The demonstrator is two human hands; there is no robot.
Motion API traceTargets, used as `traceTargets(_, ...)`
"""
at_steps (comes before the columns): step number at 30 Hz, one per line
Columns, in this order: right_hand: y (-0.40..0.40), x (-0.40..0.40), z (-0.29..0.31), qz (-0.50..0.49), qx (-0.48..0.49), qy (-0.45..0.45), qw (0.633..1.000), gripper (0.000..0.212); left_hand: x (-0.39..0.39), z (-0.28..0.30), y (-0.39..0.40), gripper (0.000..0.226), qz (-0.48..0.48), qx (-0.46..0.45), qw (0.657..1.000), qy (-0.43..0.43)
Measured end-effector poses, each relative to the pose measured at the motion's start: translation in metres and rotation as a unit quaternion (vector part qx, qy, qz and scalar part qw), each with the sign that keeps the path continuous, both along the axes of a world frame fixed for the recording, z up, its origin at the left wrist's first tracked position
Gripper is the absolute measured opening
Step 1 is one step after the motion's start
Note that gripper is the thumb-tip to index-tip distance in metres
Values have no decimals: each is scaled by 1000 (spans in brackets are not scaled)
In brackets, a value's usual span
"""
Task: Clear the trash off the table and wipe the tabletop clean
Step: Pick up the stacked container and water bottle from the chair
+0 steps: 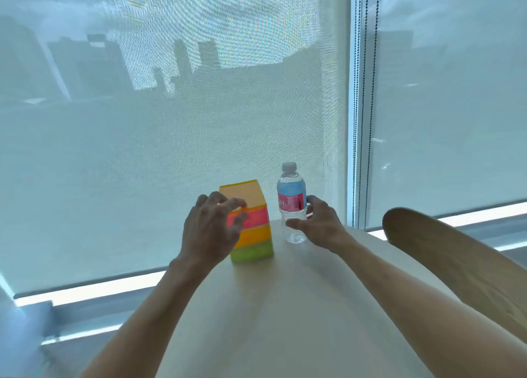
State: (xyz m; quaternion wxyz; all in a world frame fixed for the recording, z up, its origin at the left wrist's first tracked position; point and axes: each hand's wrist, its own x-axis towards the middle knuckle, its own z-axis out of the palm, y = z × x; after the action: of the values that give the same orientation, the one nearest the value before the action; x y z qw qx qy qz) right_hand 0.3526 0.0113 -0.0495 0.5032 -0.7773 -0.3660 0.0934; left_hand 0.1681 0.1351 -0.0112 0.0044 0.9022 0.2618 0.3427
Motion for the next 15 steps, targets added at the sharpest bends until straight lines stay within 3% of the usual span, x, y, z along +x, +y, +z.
traceTargets(15,56,21,-2,13,-17,-10,1000,56,-2,-1,-2,24,12,40,999,-4)
